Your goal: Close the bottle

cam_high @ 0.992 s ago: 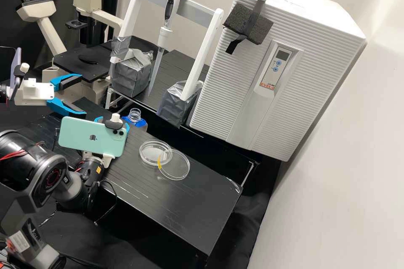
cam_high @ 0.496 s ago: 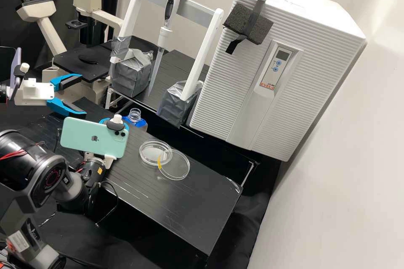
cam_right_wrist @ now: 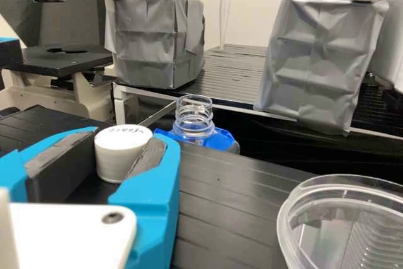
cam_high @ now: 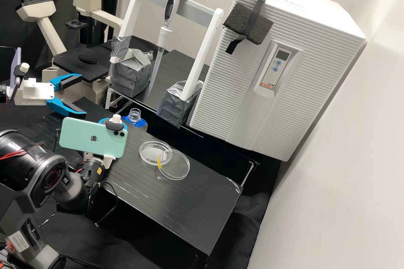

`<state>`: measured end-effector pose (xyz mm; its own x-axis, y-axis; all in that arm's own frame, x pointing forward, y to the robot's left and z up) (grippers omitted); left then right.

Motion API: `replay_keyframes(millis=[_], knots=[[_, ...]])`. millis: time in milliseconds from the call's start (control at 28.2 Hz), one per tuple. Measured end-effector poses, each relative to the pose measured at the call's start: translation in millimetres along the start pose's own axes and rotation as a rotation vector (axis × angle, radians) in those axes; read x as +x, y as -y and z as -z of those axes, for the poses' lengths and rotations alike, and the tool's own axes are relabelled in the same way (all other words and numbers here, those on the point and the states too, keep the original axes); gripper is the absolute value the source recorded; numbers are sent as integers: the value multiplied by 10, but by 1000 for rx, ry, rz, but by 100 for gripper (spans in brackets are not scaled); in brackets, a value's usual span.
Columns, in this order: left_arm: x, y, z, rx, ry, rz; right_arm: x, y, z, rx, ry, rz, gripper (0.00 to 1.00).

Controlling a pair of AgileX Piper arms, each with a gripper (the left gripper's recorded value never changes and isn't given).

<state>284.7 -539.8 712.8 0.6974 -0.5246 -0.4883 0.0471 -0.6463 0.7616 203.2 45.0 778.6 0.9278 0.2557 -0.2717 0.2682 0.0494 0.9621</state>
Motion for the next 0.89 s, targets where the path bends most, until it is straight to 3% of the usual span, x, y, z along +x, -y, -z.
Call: replay_keyframes(millis=[248,531,708,886], knots=[[6,35,7,-5,-1,10,90,-59,101,-55,-42,-30,0],[3,39,5,-6,-1,12,276,-151,135,-124,-44,-84,0],[0,43,4,-7,-1,13,402,-208,127,-146,-36,-112,0],[-10,53,4,-11,-6,16,499,-251,98,-142,-19,-135,0]])
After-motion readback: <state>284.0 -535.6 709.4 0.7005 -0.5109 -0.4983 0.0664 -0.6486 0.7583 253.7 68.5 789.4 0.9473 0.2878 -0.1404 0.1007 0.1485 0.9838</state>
